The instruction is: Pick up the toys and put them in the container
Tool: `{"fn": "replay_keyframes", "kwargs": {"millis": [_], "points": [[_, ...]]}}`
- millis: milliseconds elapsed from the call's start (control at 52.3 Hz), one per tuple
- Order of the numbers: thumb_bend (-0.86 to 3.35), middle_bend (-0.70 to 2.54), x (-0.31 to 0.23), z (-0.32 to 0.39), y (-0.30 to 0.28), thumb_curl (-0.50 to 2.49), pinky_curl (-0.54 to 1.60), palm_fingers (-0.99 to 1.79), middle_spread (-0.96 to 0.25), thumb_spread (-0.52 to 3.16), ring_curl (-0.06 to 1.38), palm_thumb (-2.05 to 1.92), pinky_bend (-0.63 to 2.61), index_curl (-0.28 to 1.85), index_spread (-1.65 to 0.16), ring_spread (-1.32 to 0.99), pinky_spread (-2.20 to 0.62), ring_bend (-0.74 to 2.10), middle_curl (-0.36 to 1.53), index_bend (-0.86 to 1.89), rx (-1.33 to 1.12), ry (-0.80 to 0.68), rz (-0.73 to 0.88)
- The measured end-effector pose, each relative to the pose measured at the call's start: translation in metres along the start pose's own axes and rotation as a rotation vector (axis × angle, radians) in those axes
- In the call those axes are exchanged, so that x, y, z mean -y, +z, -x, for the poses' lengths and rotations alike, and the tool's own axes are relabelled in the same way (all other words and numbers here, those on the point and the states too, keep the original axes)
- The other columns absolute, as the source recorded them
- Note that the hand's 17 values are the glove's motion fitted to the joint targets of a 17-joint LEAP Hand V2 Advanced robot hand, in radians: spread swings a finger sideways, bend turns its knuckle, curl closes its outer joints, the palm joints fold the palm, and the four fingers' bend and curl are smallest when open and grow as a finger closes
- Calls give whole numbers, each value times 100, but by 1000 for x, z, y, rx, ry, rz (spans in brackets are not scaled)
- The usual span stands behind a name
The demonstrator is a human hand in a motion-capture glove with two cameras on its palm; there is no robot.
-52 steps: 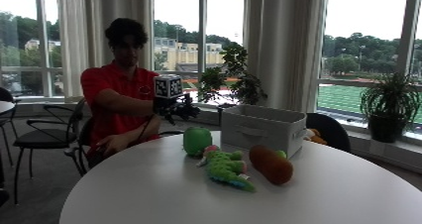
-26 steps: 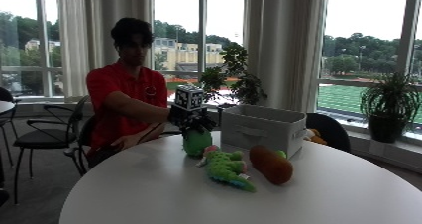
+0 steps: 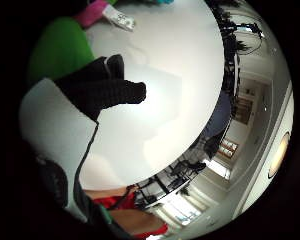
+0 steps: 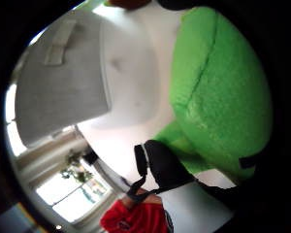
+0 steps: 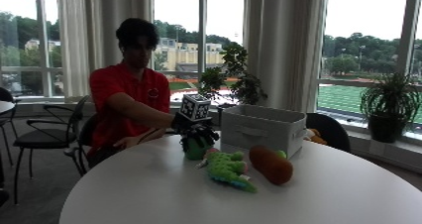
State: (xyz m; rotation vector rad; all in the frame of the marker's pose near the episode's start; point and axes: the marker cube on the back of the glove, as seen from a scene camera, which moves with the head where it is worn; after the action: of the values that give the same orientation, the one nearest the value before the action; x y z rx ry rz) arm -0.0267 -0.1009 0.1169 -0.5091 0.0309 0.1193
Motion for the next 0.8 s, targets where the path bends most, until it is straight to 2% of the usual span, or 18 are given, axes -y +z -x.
{"fn": "replay_keyframes", "kwargs": {"millis": [153,382,516,554,573,707,726,803], "points": [[-2,16,10,-3,7,34,41,7,-9,107,32,5,128,17,-39,-11,2,53,28,17,27,18,25],[-2,15,17,-5,5,35,40,9,-11,109,33,8,130,23,-42,-15,-1,59,27,19,0,29,10],[1,18,11,8,9,37,36,22,-17,117,35,16,122,27,-43,-22,-4,70,29,21,15,41,-41],[4,18,10,10,9,39,35,34,-18,121,36,23,118,29,-43,-25,-9,72,29,29,20,43,-52],[2,17,10,11,9,38,35,27,-18,120,35,19,119,28,-43,-25,-7,70,28,25,23,43,-56],[13,29,11,11,8,46,33,62,-23,125,38,42,116,32,-41,-34,-21,81,34,26,33,43,-58],[13,25,11,11,8,47,33,58,-23,126,37,42,117,32,-41,-35,-22,80,32,25,33,43,-58],[16,34,10,11,8,52,34,74,-27,120,39,53,115,34,-41,-38,-28,84,37,25,33,42,-59]]}}
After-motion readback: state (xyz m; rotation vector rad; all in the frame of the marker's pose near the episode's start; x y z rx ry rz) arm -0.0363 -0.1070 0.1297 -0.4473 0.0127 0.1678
